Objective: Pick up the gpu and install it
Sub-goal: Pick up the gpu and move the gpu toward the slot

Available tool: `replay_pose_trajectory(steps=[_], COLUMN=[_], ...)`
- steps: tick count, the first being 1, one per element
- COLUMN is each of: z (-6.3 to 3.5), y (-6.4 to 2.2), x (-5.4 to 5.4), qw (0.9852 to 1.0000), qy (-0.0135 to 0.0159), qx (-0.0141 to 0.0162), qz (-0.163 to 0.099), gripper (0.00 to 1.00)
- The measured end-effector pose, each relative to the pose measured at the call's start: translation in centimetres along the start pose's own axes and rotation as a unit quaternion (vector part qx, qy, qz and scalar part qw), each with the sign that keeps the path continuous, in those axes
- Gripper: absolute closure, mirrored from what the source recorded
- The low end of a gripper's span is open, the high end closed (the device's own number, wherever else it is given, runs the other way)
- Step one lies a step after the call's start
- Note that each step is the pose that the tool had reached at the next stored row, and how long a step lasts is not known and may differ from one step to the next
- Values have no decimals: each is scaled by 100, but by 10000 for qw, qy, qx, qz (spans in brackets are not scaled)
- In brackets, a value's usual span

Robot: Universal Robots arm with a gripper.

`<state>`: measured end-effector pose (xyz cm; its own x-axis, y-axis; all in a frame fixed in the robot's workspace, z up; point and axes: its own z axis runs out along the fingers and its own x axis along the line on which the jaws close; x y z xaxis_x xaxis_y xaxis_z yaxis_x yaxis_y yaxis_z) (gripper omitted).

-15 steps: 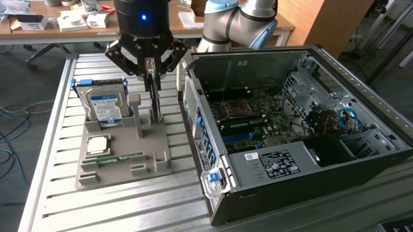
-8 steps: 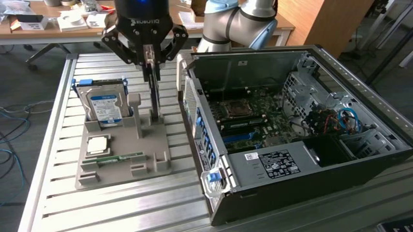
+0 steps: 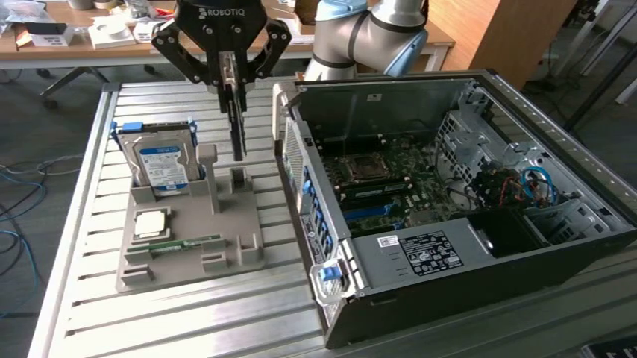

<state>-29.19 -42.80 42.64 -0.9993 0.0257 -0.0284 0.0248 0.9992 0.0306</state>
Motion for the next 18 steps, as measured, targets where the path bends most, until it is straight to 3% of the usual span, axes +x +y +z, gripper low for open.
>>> replay_pose_trajectory(steps=[8,18], z=[0,9], y=[1,9], x=[-39,-324], qw=[10000,10000], qy=[1,1], qx=[1,-3], qz=[0,1], gripper=[74,74])
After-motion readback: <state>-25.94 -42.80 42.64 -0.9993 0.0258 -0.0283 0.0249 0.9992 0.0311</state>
